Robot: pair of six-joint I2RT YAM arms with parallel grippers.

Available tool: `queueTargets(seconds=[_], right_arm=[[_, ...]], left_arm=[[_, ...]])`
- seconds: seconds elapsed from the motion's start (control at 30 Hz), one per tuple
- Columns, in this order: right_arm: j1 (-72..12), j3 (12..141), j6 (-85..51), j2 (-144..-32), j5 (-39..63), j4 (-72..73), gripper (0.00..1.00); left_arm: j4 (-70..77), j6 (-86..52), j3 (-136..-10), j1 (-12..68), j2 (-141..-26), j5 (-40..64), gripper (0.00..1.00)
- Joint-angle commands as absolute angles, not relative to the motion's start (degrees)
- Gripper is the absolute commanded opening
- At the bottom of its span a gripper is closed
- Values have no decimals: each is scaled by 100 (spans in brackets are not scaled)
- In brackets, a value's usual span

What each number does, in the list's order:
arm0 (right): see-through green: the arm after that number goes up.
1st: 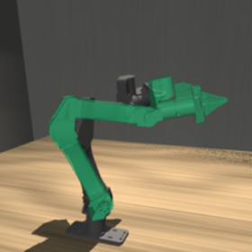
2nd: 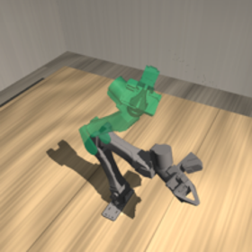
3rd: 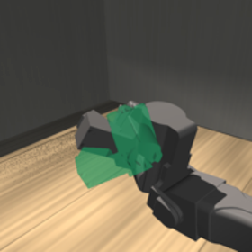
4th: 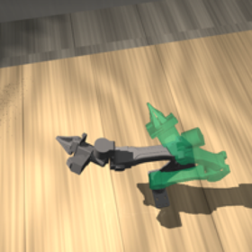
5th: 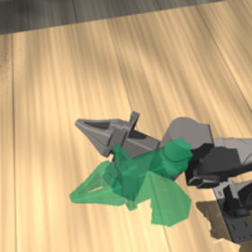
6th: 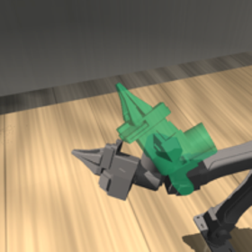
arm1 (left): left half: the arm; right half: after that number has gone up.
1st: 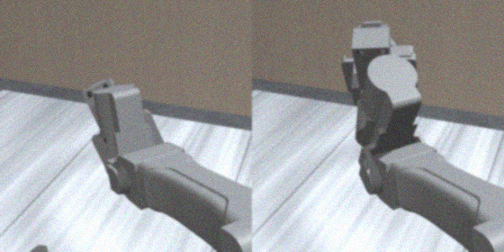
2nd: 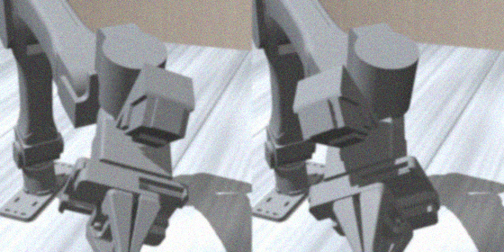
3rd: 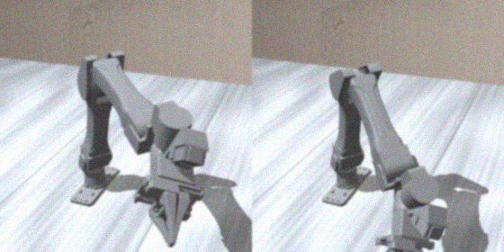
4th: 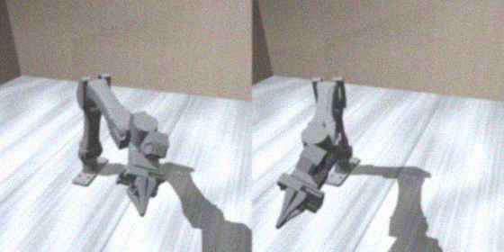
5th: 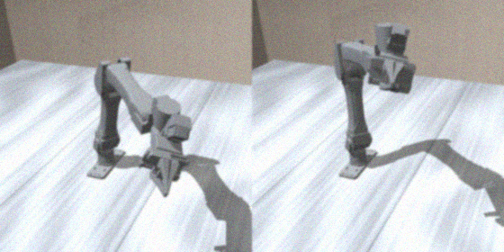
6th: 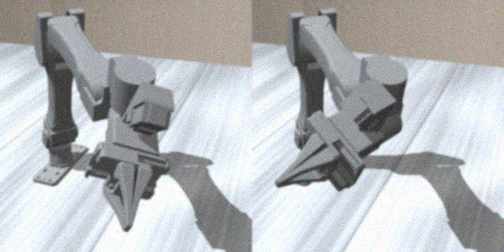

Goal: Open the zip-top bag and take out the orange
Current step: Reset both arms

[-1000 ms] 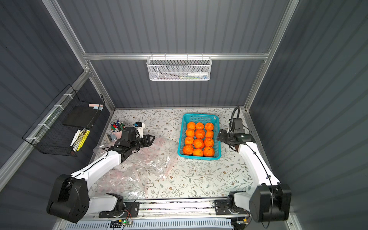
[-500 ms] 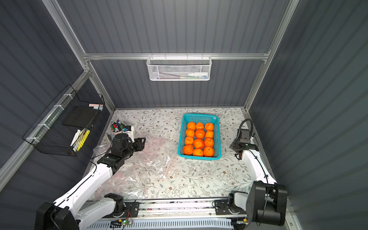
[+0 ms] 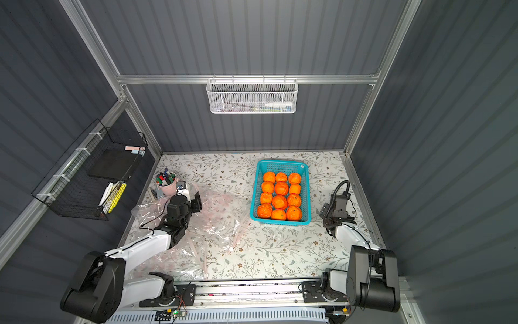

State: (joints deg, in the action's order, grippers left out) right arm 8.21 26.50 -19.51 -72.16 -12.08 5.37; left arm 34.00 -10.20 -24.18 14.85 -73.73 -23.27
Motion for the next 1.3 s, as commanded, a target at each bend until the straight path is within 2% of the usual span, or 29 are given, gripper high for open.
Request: queueTargets(seconds=[0.0,0.13,0.23,0.3,0.33,0.37,0.4,0.43,0.53,0.6,0.67,0.8,0.97,1.03,1.07,1.1,1.17,1.2,1.27], right_arm=[[847,2601,-1620,-7215,-1409,1919,77],[843,2592,-1572,-7544,-1210,2644,77],[819,2172,-1546,-7676,-931,3748,78],[822,1859,-1404,-7901,-622,4732,78],[780,1805,-1250,-7908,-454,4817,78],[693,1821,-1071,-7867,-429,4725,78],[538,1844,-949,-7828,-514,4570,78],[336,1801,-770,-7952,-621,4816,78],[-125,1499,-73,-9044,-975,6882,78],[-245,1459,37,-9528,-1165,7693,78],[-242,1531,22,-9414,-1176,7349,79],[-231,2276,-382,-8533,-1324,4479,79],[-247,2031,-78,-8895,-1273,5603,81],[-251,2096,-125,-8822,-1329,5343,81],[-256,2146,-176,-8745,-1344,5108,82],[-253,2218,-247,-8655,-1374,4808,82],[-255,2318,-340,-8601,-1460,4546,82],[-258,2342,-336,-8665,-1523,4614,83],[-255,2351,-326,-8706,-1552,4645,85]], left_arm=[[5140,-29,-2013,1451,-7839,-2947,78],[7241,649,-1561,1400,-8822,-2917,88],[7537,998,-1591,1370,-9058,-2470,90],[8319,1264,-1516,1282,-9483,-2310,93],[8389,1272,-1625,1245,-9529,-2382,94],[7717,1012,-1745,1204,-9381,-2285,94],[7546,963,-1740,1067,-9324,-1910,94],[7726,971,-1685,1016,-9351,-1826,94],[7922,1026,-1499,976,-9263,-1530,96],[7840,1019,-1539,952,-9253,-1433,98],[7742,968,-1576,873,-9246,-1293,99],[7832,975,-1503,826,-9220,-1145,100],[7810,805,-1529,662,-9252,-986,99],[8602,689,-1334,318,-9743,-372,99],[8962,800,-1418,297,-9886,-549,99],[7813,525,-1688,244,-9592,-407,99],[8610,674,-1545,185,-9828,-396,99],[8041,489,-1638,185,-9634,-394,99],[8327,492,-1677,178,-9817,-494,99]])
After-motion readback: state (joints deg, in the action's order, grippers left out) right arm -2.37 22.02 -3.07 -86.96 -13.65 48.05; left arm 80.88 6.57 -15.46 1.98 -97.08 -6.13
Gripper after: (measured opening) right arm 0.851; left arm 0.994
